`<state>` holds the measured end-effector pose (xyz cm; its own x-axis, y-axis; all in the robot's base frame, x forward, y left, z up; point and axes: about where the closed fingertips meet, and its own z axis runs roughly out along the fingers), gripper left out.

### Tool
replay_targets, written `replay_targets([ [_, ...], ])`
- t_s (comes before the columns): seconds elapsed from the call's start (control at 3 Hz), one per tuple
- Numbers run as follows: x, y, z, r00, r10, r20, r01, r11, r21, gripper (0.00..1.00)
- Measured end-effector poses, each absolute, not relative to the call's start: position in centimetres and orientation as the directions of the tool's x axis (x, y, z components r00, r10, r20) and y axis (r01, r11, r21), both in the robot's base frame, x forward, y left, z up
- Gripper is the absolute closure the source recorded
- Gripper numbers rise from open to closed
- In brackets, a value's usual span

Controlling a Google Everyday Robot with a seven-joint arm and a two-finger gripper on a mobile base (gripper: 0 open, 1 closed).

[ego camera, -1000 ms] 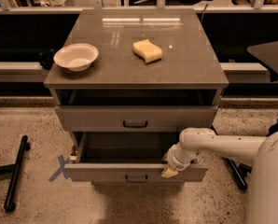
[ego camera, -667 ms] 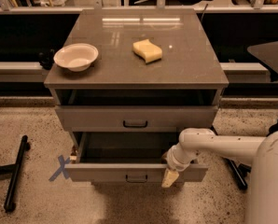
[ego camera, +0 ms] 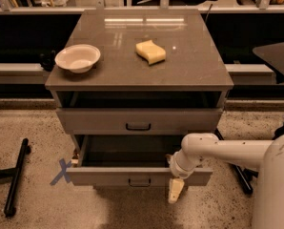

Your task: Open middle drawer

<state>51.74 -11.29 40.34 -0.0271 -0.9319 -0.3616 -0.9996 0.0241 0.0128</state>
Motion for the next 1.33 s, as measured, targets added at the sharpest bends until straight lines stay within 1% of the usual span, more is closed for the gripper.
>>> replay_targets([
  [0.33,49.7,-11.1,40.8,-0.014,-0.94,-0.34,-0.999,0.003,0.033,0.18],
  [1.33,44.7,-11.2,40.7,-0.031,-0.947,-0.319,-0.995,-0.002,0.102,0.88],
])
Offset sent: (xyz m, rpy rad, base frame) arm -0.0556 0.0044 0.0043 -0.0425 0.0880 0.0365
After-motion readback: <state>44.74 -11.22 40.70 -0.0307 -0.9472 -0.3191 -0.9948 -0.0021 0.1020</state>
